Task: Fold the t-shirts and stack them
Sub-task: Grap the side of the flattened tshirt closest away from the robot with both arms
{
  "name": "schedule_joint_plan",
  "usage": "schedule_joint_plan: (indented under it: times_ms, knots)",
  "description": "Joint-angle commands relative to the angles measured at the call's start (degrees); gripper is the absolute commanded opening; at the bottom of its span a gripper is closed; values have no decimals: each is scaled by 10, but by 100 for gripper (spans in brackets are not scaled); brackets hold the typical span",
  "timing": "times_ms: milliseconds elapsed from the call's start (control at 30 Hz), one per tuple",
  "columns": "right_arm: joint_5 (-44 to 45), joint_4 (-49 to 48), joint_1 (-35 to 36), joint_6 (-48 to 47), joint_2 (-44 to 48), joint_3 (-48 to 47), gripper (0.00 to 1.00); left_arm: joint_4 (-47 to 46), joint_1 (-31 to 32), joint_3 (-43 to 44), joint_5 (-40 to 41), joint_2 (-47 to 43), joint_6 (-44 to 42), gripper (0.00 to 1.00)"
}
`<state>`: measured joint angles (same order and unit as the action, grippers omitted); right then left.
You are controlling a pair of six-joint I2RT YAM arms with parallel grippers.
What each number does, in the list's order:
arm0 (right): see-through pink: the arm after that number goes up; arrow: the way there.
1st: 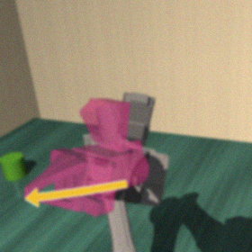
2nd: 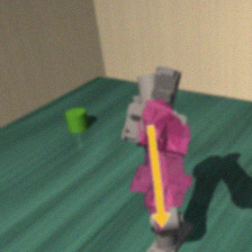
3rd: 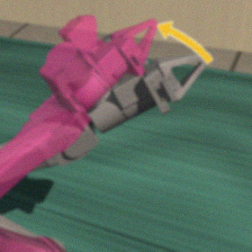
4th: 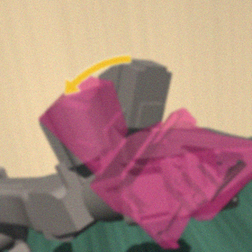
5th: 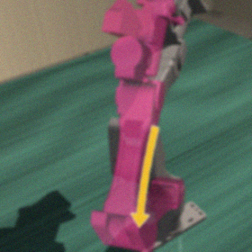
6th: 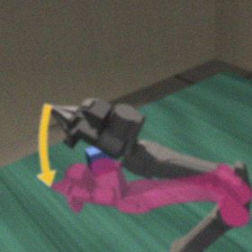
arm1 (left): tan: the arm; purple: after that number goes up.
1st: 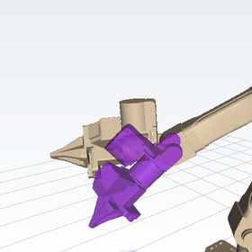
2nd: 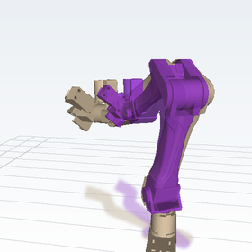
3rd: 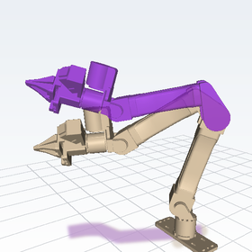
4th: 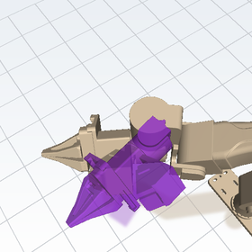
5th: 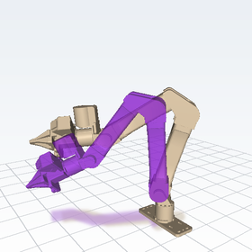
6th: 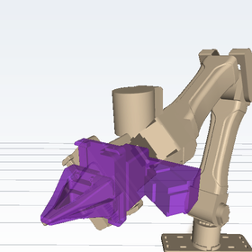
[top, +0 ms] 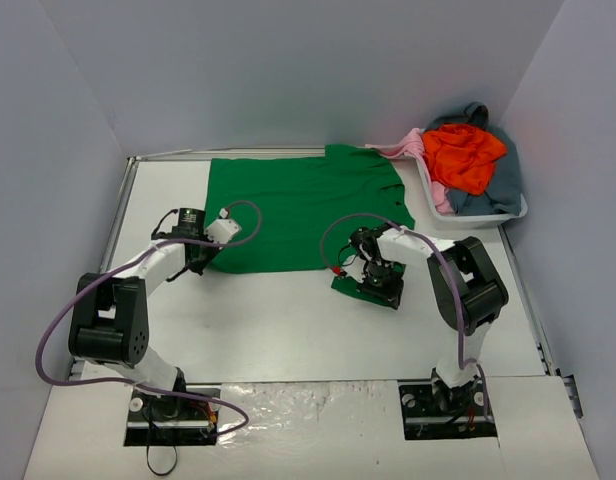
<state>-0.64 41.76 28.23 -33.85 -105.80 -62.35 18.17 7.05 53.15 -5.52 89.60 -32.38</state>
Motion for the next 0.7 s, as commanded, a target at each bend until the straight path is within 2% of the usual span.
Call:
schedule_joint_plan:
  times_ms: [0, 33, 67, 400, 667]
  knots:
    - [-34, -6, 6, 13, -16, 15, 9, -2, -5, 8, 4, -9, 4, 2]
    - [-34, -5, 6, 14, -9, 15, 7, -2, -4, 7, 4, -11, 3, 2]
    - [-33, -4, 6, 14, -5, 15, 0, -3, -5, 7, 4, -12, 3, 2]
    - [-23, 32, 6, 19, 52, 16, 0, 4, -4, 5, -3, -30, 5, 2]
    - [-17, 73, 6, 24, 104, 13, 0, 37, -3, -13, -22, -109, -8, 2]
